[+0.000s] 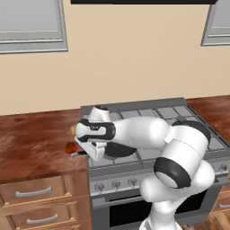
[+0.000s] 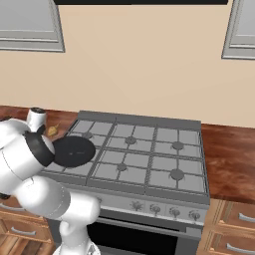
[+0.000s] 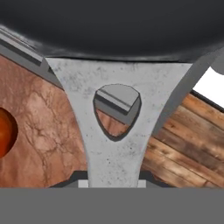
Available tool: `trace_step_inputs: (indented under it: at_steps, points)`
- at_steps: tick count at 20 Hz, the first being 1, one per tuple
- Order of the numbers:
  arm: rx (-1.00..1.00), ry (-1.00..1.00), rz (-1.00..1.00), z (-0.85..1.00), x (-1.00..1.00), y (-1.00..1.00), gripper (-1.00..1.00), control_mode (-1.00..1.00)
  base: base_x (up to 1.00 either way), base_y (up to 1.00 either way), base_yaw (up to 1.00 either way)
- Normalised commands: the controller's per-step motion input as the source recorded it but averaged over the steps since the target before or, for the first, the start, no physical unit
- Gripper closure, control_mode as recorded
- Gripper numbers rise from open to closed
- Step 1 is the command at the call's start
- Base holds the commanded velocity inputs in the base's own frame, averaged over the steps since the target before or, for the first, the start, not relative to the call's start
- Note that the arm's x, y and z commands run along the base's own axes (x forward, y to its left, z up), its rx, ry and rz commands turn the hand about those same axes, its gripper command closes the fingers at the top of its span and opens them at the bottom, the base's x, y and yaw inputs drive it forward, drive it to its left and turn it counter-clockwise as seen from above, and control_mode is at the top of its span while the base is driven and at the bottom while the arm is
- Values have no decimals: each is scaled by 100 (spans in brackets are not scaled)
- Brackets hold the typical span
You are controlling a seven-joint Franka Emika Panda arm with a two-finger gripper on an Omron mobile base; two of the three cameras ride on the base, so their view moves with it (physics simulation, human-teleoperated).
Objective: Place the pan on the front left burner on the stove. Then place the tomato and the onion in the pan and turn on the front left burner.
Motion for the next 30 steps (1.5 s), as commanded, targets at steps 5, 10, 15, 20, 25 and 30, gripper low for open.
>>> trace_step_inputs:
  at_steps: [5, 10, 15, 20, 25, 30]
  points:
    - [-2, -1, 1, -8, 5, 0, 100, -100, 0, 0, 0]
    - [0, 0, 0, -1, 17, 0, 100, -100, 0, 0, 0]
    - [0, 0, 0, -1, 23, 5, 100, -100, 0, 0, 0]
    - [-1, 0, 0, -10, 13, 18, 100, -100, 0, 0, 0]
    - [-3, 0, 0, -21, 2, 24, 100, -100, 0, 0, 0]
    - [-2, 0, 0, -19, 9, 3, 100, -100, 0, 0, 0]
